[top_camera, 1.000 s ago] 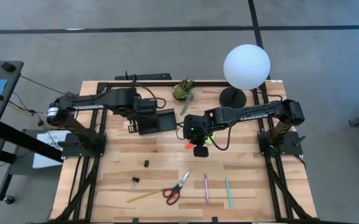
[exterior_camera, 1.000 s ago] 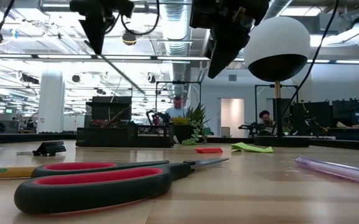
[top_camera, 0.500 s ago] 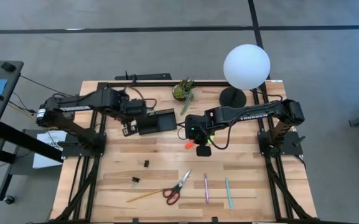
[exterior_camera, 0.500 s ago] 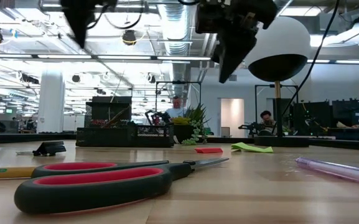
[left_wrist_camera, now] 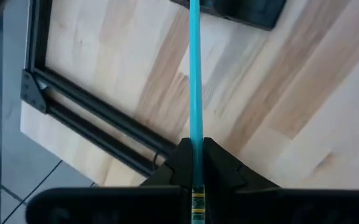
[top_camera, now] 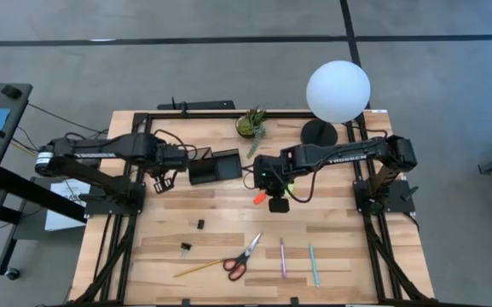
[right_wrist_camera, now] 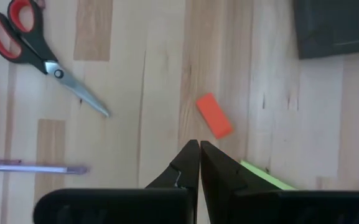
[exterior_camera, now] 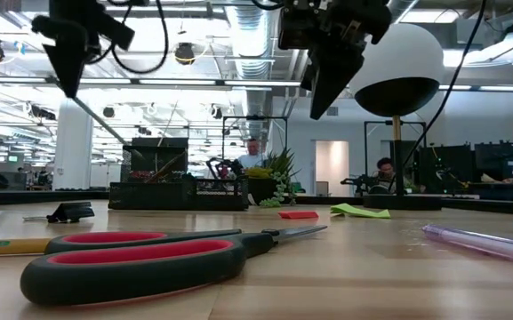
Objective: Pick and place office supplies into organizer
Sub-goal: Put the blue pencil into the black desk organizer
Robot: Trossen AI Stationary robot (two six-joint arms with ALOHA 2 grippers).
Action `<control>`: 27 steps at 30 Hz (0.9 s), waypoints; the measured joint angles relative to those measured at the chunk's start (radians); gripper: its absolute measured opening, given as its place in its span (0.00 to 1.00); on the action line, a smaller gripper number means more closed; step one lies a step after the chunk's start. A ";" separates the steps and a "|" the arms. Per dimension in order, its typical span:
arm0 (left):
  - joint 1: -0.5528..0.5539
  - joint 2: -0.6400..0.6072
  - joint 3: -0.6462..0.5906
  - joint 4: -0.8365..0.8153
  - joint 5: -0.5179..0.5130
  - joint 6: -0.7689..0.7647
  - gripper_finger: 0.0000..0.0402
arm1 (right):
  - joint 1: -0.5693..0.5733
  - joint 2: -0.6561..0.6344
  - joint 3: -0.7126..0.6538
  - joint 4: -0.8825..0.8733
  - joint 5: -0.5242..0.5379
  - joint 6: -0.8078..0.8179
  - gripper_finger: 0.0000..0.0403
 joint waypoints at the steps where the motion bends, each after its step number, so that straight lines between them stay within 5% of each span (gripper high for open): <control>1: 0.006 0.006 -0.004 0.006 -0.001 0.007 0.01 | 0.000 0.000 0.000 0.000 0.000 0.002 0.02; 13: 0.035 0.159 0.087 0.027 -0.035 0.201 0.00 | -0.007 0.000 0.000 0.004 0.000 -0.005 0.02; 27: 0.068 0.536 0.504 -0.012 -0.235 0.764 0.00 | -0.007 0.000 0.000 0.004 0.000 -0.005 0.02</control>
